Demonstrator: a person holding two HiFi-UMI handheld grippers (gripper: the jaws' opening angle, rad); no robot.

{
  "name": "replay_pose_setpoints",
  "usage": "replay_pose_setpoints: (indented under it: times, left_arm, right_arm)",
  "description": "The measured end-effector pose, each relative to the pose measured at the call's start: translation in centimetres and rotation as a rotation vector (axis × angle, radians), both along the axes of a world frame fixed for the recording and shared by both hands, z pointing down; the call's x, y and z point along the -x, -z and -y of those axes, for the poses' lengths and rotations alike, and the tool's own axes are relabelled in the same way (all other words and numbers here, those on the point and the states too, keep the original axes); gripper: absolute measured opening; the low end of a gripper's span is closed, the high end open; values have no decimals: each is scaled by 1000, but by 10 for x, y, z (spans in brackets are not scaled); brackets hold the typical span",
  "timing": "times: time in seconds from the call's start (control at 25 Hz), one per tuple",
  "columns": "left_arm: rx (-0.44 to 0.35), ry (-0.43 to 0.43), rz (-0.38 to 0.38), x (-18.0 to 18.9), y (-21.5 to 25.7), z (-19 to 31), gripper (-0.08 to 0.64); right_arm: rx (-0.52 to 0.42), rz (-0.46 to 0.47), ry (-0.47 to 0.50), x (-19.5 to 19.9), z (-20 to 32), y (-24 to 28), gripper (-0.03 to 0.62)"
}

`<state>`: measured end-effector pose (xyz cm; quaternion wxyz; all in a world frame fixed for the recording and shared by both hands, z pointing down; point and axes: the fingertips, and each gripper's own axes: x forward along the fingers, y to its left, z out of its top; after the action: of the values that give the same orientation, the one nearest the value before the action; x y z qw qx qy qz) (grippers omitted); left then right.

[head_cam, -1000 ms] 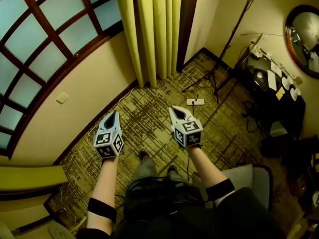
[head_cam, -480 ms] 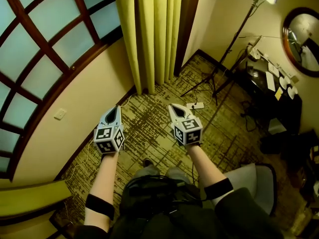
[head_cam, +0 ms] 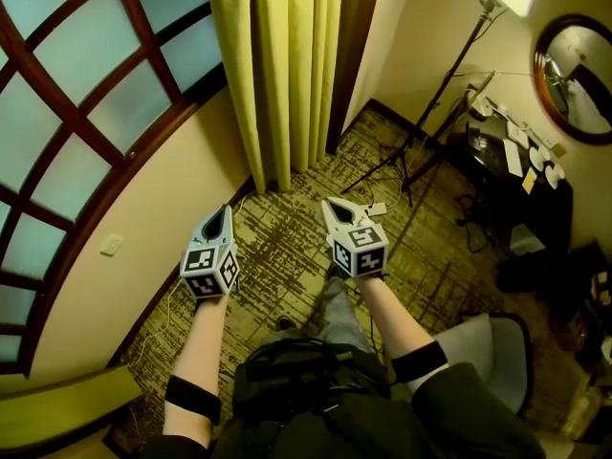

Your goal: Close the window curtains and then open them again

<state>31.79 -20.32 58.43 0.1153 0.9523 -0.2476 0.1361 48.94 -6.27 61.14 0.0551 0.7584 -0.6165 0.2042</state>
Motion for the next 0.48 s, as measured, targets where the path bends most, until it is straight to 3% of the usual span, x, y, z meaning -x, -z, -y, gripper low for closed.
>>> replay_pose_setpoints:
  times: [0.48]
  left_arm:
    - [-2, 86, 31, -72, 8, 57, 8]
  right_arm:
    - [-23, 15, 107, -77, 91, -3, 0]
